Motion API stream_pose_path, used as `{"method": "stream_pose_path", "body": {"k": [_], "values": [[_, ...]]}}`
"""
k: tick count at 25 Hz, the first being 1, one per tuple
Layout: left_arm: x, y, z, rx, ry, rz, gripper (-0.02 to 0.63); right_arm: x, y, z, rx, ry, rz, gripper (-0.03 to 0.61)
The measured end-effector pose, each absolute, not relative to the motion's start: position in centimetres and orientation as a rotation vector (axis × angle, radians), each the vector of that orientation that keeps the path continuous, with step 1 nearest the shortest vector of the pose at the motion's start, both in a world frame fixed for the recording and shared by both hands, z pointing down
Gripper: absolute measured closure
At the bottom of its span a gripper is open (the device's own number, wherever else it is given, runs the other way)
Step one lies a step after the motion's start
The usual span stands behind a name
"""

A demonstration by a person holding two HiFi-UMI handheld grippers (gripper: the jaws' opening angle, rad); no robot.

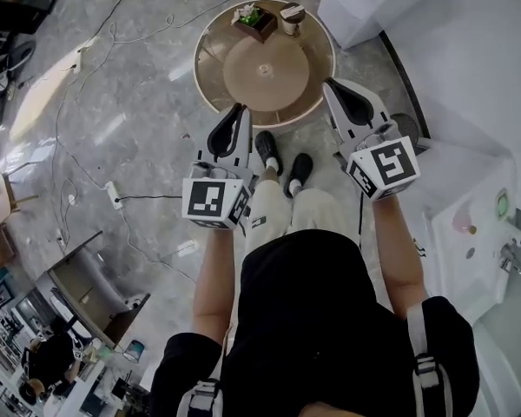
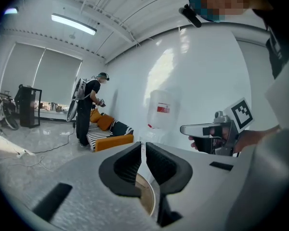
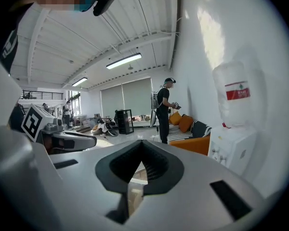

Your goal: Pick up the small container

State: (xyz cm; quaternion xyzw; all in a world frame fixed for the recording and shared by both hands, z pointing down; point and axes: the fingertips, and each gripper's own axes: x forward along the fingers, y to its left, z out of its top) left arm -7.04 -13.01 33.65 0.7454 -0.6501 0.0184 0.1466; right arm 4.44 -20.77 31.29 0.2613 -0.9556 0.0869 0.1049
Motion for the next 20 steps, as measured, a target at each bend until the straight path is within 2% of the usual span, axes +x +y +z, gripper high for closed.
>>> {"method": "stream_pose_path", "body": {"k": [6,10,20], "values": [[-8.5,-15.7,41.1,2.131,-1.807,0.050,0.584,2.6,-22.0,36.4,0.783,-2.749,0.306,0.574],[-8.5,-17.7,46.8,2.144,-1.751,0.091,0.522,2.4,-23.1,40.0,0.805,-2.704,0.338,0.574],[-9.5,-24.0,61.5,2.155,-1.697,0.159,0.425,1.3,-27.8,50.4,0.867,-2.633,0.399,0.574]]}}
